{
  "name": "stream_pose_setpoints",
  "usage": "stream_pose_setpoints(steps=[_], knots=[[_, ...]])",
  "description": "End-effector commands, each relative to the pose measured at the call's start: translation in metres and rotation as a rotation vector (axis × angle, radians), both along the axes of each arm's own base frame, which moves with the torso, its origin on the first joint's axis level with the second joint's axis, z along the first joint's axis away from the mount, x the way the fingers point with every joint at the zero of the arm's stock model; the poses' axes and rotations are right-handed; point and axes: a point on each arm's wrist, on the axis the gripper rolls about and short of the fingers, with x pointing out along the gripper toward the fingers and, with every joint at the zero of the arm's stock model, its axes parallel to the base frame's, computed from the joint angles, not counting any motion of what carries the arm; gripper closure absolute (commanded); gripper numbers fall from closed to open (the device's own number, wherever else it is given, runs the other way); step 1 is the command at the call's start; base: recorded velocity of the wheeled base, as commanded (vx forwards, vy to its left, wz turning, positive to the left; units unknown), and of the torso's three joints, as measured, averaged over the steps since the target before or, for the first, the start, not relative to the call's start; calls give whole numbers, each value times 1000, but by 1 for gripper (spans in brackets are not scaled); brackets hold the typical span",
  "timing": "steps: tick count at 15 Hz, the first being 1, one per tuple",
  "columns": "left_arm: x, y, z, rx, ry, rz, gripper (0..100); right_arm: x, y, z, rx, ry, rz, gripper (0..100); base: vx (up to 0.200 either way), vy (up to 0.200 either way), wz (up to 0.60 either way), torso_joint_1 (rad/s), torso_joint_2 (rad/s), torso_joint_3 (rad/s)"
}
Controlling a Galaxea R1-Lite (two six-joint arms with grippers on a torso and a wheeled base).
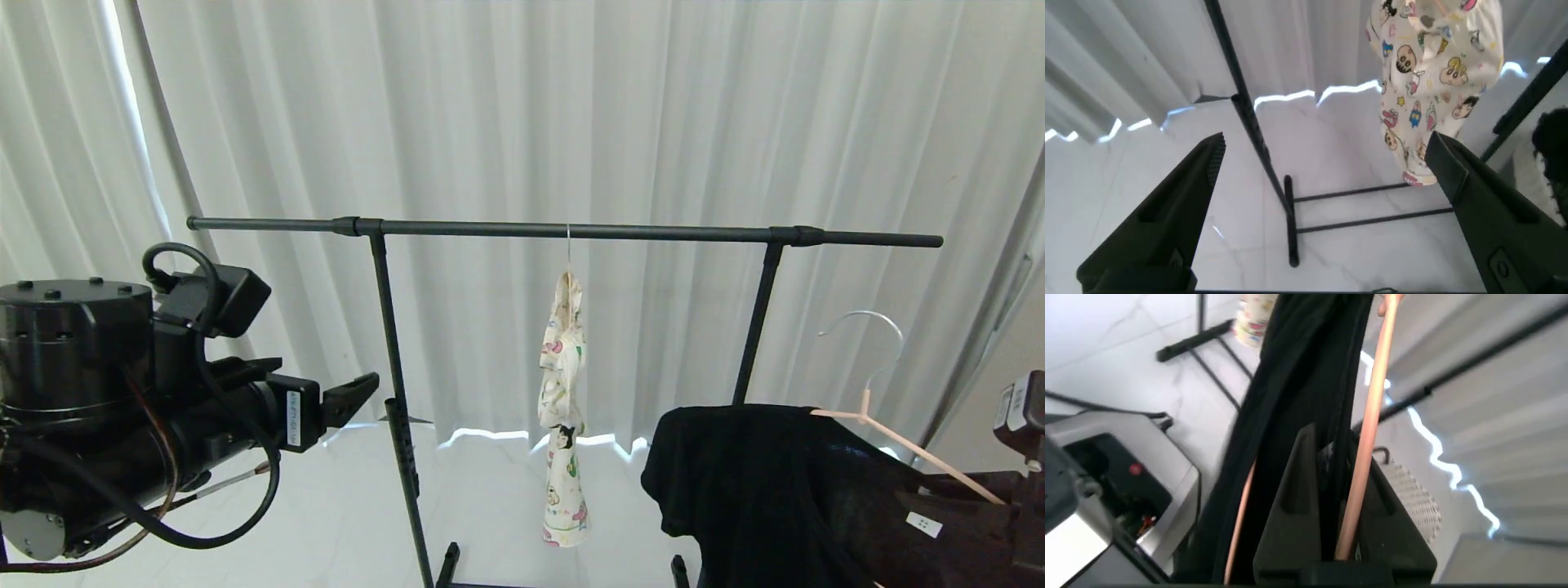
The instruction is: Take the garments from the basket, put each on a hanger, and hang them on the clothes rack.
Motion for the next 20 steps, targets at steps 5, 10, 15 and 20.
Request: stream_pose_setpoints(steps=[5, 10, 15, 20], knots=[[-6, 6, 4, 56, -38, 157, 0, 57, -14, 21, 13, -60, -215, 100, 0, 0, 0, 0, 0, 0], [-10, 6, 9, 47, -60, 153, 0, 96, -9, 35, 45, -87, -258, 100, 80, 0, 0, 1, 3, 2], [-11, 6, 9, 47, -63, 151, 0, 107, 1, 39, 46, -93, -223, 100, 200, 0, 0, -3, 2, 0], [-11, 6, 9, 49, -63, 149, 0, 119, 12, 31, 7, -67, -231, 100, 200, 0, 0, 4, 4, 2]])
